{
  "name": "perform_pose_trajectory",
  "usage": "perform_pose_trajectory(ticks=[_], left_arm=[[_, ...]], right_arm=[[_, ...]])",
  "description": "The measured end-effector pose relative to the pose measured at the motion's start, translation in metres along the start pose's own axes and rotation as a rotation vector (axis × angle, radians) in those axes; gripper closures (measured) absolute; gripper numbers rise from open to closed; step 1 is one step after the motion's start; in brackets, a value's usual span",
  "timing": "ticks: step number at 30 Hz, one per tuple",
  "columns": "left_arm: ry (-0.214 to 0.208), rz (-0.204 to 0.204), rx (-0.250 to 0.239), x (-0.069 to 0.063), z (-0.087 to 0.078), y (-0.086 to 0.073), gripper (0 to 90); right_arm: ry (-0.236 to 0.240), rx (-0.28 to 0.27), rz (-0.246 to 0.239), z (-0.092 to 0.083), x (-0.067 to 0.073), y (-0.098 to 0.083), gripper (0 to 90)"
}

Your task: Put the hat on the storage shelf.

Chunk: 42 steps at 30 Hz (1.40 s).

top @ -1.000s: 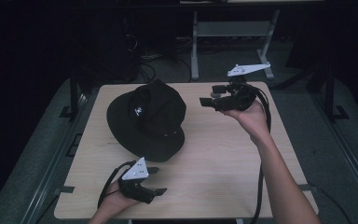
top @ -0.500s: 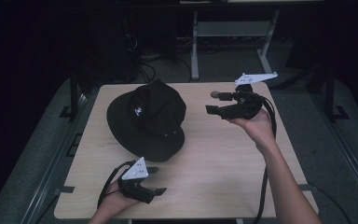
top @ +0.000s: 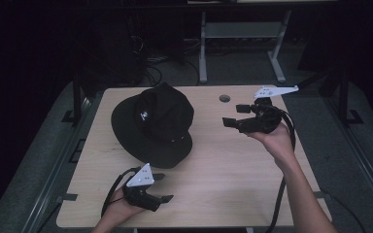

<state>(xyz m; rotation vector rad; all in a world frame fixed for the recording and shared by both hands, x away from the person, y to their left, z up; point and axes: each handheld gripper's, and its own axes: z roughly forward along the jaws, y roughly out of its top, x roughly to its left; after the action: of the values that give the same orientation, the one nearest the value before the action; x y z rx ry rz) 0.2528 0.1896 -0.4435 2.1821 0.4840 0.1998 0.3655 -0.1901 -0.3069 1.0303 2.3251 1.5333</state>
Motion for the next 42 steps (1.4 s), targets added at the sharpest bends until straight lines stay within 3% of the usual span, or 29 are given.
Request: perform_pose_trajectory(ticks=[42], left_arm=[[0.021,-0.009,-0.003,-0.001,-0.004,-0.002,23.2]], right_arm=[[-0.02,0.025,0.067,-0.023,-0.001,-0.078,15.9]])
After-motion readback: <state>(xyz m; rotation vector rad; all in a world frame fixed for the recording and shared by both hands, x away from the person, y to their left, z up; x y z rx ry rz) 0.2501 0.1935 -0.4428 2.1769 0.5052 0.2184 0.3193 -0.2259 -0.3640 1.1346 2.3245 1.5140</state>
